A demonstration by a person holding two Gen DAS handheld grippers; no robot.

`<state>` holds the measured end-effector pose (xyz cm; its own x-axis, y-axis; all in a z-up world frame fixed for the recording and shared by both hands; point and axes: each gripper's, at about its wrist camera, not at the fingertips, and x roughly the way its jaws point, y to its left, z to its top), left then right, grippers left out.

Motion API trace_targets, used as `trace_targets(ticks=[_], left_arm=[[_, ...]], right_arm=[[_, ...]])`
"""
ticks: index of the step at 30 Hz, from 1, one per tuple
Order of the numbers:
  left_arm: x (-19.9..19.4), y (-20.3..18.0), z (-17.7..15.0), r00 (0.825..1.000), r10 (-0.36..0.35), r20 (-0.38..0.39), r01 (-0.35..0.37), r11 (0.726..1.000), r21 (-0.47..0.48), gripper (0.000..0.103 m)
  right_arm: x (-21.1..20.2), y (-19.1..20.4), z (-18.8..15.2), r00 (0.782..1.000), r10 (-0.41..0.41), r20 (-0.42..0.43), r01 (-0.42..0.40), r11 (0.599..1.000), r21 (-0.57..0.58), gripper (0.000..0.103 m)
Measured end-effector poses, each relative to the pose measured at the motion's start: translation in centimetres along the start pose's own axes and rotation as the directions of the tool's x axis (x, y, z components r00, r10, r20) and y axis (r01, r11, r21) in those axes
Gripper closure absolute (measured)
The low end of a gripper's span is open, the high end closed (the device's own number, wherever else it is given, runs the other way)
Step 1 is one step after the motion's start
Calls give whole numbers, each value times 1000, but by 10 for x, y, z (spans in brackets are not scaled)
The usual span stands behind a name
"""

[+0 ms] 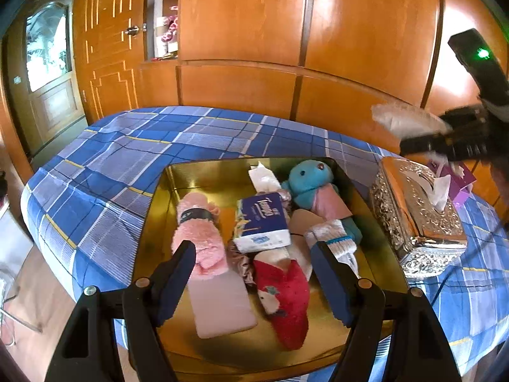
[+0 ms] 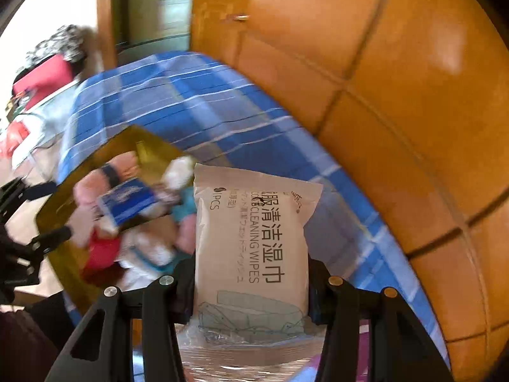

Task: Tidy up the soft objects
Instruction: 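Lower the wipes pack into the tray and open the right tool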

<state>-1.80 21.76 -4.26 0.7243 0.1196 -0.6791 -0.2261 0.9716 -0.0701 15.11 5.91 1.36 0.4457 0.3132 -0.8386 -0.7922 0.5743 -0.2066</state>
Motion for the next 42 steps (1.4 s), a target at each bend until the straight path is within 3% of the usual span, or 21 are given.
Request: trace_targets(ticks=[8,15,26,35,42], left_arm=[[-7,17,-3,998,57,9,-57,998,-31,27],[-11,26,-2,995,94,23,-93,994,-55,27],[-12,28,-4,992,125,29,-123,990,-70,25],[-9,28,-5,991,129,17,-128,989,-70,22],[-9,28,-7,990,138,15,-136,988,-75,18]], right_arm=[[21,55,-11,997,68,-21,-68,998,4,53],[38,91,-34,995,83,-59,-77,993,88,52],[34,127,-53,997,-58,43,51,986,162,52],[65,115,-40,994,-107,-15,108,971,212,52],[79,121,-32,991,-132,-31,136,973,185,52]])
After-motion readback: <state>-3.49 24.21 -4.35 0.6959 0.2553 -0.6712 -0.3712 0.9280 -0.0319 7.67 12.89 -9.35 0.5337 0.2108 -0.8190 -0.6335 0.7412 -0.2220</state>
